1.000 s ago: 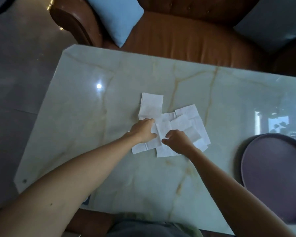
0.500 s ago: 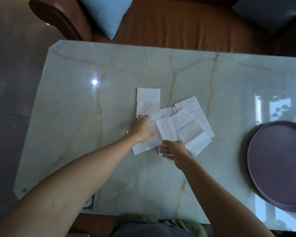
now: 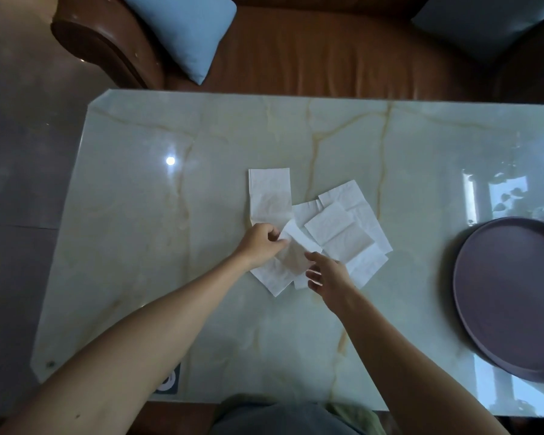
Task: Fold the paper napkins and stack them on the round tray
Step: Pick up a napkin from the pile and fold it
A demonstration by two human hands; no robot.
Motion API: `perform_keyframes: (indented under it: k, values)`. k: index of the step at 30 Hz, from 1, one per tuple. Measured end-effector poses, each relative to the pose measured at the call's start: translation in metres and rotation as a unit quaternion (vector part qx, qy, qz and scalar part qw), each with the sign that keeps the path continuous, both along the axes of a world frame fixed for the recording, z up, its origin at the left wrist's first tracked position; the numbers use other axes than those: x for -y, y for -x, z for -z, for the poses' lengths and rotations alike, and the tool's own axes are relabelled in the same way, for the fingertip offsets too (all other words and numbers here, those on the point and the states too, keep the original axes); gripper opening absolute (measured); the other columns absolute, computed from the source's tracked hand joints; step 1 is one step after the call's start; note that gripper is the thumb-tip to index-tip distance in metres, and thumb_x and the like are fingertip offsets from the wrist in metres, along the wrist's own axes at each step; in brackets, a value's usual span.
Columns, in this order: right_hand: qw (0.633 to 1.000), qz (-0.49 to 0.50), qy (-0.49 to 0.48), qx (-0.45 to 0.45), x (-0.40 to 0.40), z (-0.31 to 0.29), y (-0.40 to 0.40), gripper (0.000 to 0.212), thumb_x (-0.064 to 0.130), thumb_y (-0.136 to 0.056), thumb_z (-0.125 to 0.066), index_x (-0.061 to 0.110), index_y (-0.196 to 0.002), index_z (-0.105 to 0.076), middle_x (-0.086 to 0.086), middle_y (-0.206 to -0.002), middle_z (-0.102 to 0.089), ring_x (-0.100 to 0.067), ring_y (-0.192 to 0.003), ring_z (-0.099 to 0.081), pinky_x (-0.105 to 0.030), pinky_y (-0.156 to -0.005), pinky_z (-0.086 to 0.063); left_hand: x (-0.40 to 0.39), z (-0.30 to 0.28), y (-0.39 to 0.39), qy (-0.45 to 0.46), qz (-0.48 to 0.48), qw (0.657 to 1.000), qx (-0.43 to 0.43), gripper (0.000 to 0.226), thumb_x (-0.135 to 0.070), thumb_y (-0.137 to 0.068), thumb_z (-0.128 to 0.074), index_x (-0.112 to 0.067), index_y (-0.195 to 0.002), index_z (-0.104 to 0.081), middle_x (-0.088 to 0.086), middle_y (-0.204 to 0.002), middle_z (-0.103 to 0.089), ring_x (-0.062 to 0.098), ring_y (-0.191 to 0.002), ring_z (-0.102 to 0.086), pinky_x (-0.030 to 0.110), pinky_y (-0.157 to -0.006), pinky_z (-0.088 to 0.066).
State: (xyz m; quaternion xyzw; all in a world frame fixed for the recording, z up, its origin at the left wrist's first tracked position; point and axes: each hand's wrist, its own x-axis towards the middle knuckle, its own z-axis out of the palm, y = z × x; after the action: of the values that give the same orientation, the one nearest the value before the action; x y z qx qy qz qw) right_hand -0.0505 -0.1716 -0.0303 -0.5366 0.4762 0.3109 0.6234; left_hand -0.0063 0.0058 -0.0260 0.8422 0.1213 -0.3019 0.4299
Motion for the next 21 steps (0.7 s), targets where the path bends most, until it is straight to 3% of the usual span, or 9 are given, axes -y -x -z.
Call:
perform_keyframes:
  k: [5, 8, 10, 11, 13, 15, 17, 19, 21]
  values:
    - [0.995, -0.028, 0.002, 0.094, 0.02, -0.018, -0.003, 0.011, 0.016, -0.091, -0.074, 0.01, -0.098, -0.069, -0.003, -0.083, -0.072, -0.016, -0.069, -0.063, -0.029, -0.063, -0.047, 0.001, -0.017, 0.0, 0.086, -0.044, 0.995, 0.005, 0.025, -0.023, -0.088, -0.076, -0.015, -0.074, -0.057, -0.005, -0.072, -0.053, 0.008, -0.065, -0.047, 0.024, -0.063, -0.037]
    - [0.989, -0.049, 0.024, 0.139, 0.032, -0.031, -0.007, 0.016, 0.013, -0.09, -0.074, 0.008, -0.103, -0.068, -0.004, -0.083, -0.071, -0.013, -0.062, -0.063, -0.028, -0.059, -0.046, 0.004, -0.033, 0.003, 0.121, -0.047, 0.991, 0.017, 0.037, -0.026, -0.089, -0.076, -0.018, -0.066, -0.048, -0.018, -0.058, -0.042, -0.003, -0.052, -0.038, 0.013, -0.052, -0.031]
    - [0.981, -0.074, 0.062, 0.168, 0.038, -0.041, -0.007, 0.024, 0.011, -0.089, -0.074, 0.006, -0.11, -0.065, -0.005, -0.083, -0.069, -0.014, -0.061, -0.062, -0.029, -0.059, -0.045, 0.006, -0.044, 0.007, 0.143, -0.039, 0.989, 0.025, 0.041, -0.027, -0.09, -0.075, -0.011, -0.068, -0.045, -0.012, -0.06, -0.035, 0.001, -0.054, -0.031, 0.017, -0.051, -0.026]
    - [0.975, -0.088, 0.082, 0.184, 0.042, -0.046, -0.007, 0.027, 0.01, -0.088, -0.074, 0.007, -0.114, -0.064, -0.006, -0.083, -0.069, -0.014, -0.06, -0.062, -0.03, -0.059, -0.045, 0.007, -0.049, 0.01, 0.153, -0.037, 0.987, 0.028, 0.041, -0.028, -0.091, -0.075, -0.005, -0.07, -0.048, -0.005, -0.063, -0.04, 0.004, -0.059, -0.036, 0.022, -0.055, -0.029]
    - [0.961, -0.12, 0.112, 0.223, 0.048, -0.056, -0.004, 0.033, 0.01, -0.088, -0.074, 0.012, -0.118, -0.061, -0.005, -0.082, -0.07, -0.012, -0.058, -0.061, -0.03, -0.061, -0.045, 0.011, -0.059, 0.014, 0.173, -0.059, 0.982, 0.036, 0.03, -0.026, -0.091, -0.076, 0.002, -0.087, -0.066, 0.008, -0.076, -0.066, 0.011, -0.072, -0.056, 0.029, -0.067, -0.042]
    - [0.943, -0.164, 0.127, 0.259, 0.053, -0.066, -0.001, 0.037, 0.01, -0.087, -0.071, 0.019, -0.121, -0.059, -0.004, -0.081, -0.07, -0.01, -0.058, -0.06, -0.03, -0.063, -0.047, 0.015, -0.067, 0.018, 0.165, -0.092, 0.981, 0.052, 0.031, -0.023, -0.088, -0.08, -0.006, -0.111, -0.068, 0.011, -0.092, -0.076, 0.009, -0.079, -0.067, 0.024, -0.075, -0.05]
    - [0.927, -0.207, 0.135, 0.283, 0.057, -0.074, 0.001, 0.036, 0.01, -0.088, -0.069, 0.023, -0.12, -0.06, -0.006, -0.084, -0.072, -0.011, -0.06, -0.06, -0.03, -0.065, -0.048, 0.017, -0.073, 0.022, 0.157, -0.104, 0.98, 0.069, 0.05, -0.022, -0.084, -0.084, -0.013, -0.126, -0.058, 0.009, -0.092, -0.075, 0.003, -0.077, -0.067, 0.014, -0.075, -0.05]
    - [0.911, -0.243, 0.146, 0.299, 0.061, -0.081, 0.002, 0.032, 0.01, -0.09, -0.069, 0.025, -0.118, -0.063, -0.007, -0.087, -0.071, -0.012, -0.063, -0.061, -0.031, -0.066, -0.048, 0.019, -0.075, 0.025, 0.163, -0.093, 0.978, 0.087, 0.064, -0.017, -0.083, -0.084, -0.014, -0.137, -0.051, 0.017, -0.091, -0.072, 0.011, -0.08, -0.066, 0.021, -0.082, -0.05]
    - [0.897, -0.271, 0.16, 0.311, 0.063, -0.086, 0.002, 0.029, 0.012, -0.091, -0.07, 0.023, -0.117, -0.066, -0.003, -0.086, -0.068, -0.013, -0.066, -0.062, -0.031, -0.068, -0.05, 0.021, -0.078, 0.028, 0.137, -0.055, 0.983, 0.107, 0.059, -0.016, -0.084, -0.083, -0.014, -0.137, -0.056, 0.011, -0.079, -0.061, 0.013, -0.074, -0.058, 0.028, -0.079, -0.048]
